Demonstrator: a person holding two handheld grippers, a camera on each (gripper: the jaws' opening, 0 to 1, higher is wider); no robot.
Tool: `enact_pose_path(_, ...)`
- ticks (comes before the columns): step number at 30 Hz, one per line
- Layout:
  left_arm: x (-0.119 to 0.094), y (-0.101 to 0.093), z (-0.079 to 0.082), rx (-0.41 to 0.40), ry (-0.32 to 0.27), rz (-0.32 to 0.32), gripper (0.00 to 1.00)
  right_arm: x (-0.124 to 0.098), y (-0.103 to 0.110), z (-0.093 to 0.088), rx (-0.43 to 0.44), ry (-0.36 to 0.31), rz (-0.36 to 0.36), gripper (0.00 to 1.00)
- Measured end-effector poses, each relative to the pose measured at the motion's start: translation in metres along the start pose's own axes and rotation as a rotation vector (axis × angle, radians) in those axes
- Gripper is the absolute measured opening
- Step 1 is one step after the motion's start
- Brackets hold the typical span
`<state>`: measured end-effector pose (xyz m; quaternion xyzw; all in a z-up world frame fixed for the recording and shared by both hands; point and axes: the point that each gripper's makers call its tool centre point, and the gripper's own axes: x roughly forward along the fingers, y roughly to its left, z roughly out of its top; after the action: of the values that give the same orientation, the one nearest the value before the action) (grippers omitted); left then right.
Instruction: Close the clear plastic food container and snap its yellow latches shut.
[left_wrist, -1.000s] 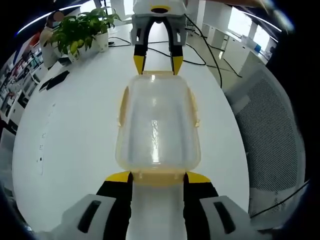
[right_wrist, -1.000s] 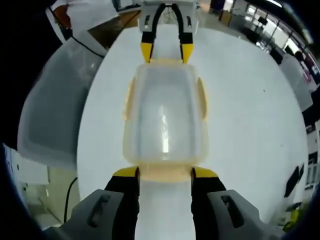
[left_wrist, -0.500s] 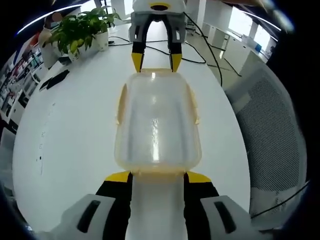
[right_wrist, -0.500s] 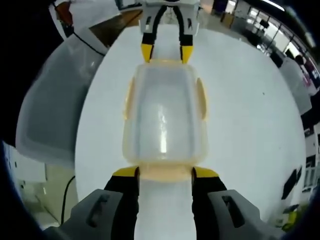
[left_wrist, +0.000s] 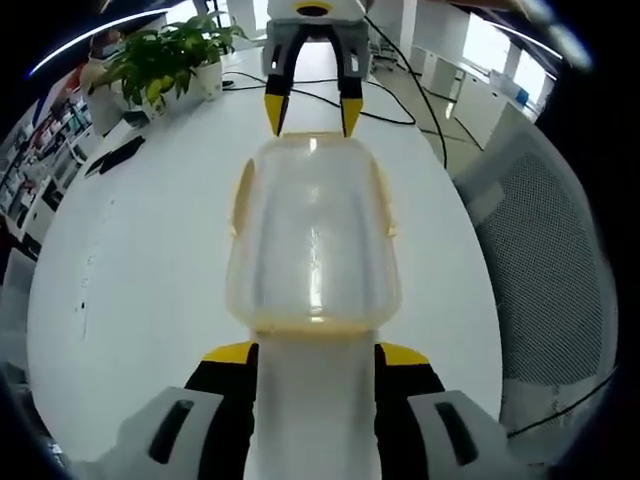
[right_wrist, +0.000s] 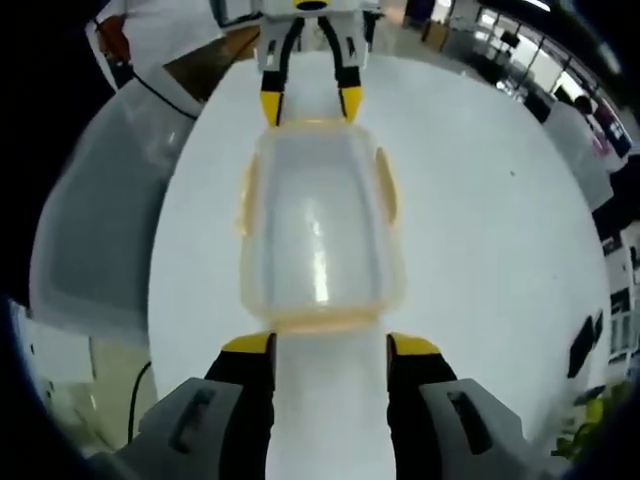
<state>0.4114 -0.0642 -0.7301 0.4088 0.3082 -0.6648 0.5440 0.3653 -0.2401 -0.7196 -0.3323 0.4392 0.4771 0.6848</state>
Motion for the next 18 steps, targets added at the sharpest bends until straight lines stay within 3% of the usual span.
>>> enact_pose_path(4,-0.006,0.000,-0.001,-0.047,-0.017,0.023,0.42,-0.007,0.001,0.003,0.058,-0.026,-0.023,0.41)
enact_pose_path(7,-0.011,0.002,-0.006,-0.095,0.004,0.055,0.42,-0.011,0.000,0.004,0.120,-0.050,-0.044,0.40)
enact_pose_path(10,-0.018,0.001,-0.008,-0.178,-0.007,0.074,0.42,-0.016,0.000,0.006,0.176,-0.077,-0.067,0.38)
enact_pose_path(18,-0.034,0.013,-0.010,-0.300,-0.051,0.218,0.39,-0.021,-0.004,0.009,0.327,-0.126,-0.138,0.36)
